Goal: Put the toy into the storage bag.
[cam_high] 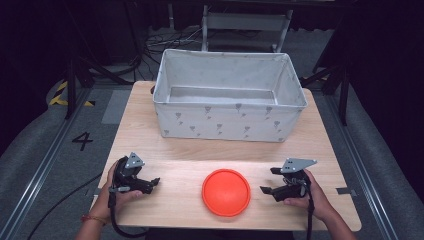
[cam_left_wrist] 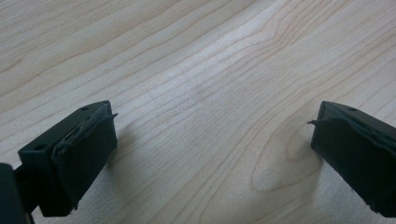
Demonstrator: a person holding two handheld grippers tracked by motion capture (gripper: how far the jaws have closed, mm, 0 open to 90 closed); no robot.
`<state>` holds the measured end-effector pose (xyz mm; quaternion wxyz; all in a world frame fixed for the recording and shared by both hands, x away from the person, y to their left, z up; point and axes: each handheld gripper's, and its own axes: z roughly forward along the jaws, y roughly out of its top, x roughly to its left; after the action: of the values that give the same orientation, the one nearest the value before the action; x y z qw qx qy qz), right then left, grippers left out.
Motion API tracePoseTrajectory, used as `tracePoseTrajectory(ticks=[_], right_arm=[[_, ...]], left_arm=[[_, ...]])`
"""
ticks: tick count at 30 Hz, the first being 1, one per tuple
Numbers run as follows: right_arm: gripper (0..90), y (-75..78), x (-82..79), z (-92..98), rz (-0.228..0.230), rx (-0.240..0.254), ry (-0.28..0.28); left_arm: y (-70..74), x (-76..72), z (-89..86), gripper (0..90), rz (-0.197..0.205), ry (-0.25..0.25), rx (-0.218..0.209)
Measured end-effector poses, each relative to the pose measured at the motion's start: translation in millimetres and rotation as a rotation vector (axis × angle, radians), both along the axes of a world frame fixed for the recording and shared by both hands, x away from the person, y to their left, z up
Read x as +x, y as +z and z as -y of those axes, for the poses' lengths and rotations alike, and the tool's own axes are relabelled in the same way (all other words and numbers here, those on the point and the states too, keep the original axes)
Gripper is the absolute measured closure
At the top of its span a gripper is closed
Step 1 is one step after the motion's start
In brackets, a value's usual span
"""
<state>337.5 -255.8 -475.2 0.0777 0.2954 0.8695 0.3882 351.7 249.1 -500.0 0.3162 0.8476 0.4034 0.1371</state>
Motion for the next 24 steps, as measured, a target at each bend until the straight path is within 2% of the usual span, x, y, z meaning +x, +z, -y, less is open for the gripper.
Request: tracePoseTrajectory(ticks=[3,8,13,18,20,23,24], right_arm=[[19.4,2.9,3.2,-15.1,0.008,0.009,0.039],[19.3,-0.2,9.9,-45.6,-0.017,0.009,0.108],[19.9,-12.6,16.6,-72.0,-0.028,-0.038,0.159],[17.9,-19.7,20.3,-84.2,-0.045,-0.053,0.179],[17.6,-20.2,20.0,-86.9,-0.034,-0.057,0.181],[17.6,-20.8,17.0,-89.5,-0.045,-0.034,0.205],[17.7,-21.3,14.8,-91.3,-0.025,-0.045,0.214]], left_arm=[[0.0,0.1,0.0,0.6,0.001,0.000,0.001],[0.0,0.0,0.0,0.6,0.000,0.000,0.000],[0.0,0.0,0.0,0.6,0.000,0.000,0.000],[0.0,0.3,-0.2,0.6,0.004,-0.001,0.002],[0.0,0.3,-0.1,0.5,0.002,-0.002,0.002],[0.0,0.4,-0.2,0.5,0.002,-0.002,0.001],[-0.1,0.3,-0.1,0.5,0.001,-0.002,0.000]])
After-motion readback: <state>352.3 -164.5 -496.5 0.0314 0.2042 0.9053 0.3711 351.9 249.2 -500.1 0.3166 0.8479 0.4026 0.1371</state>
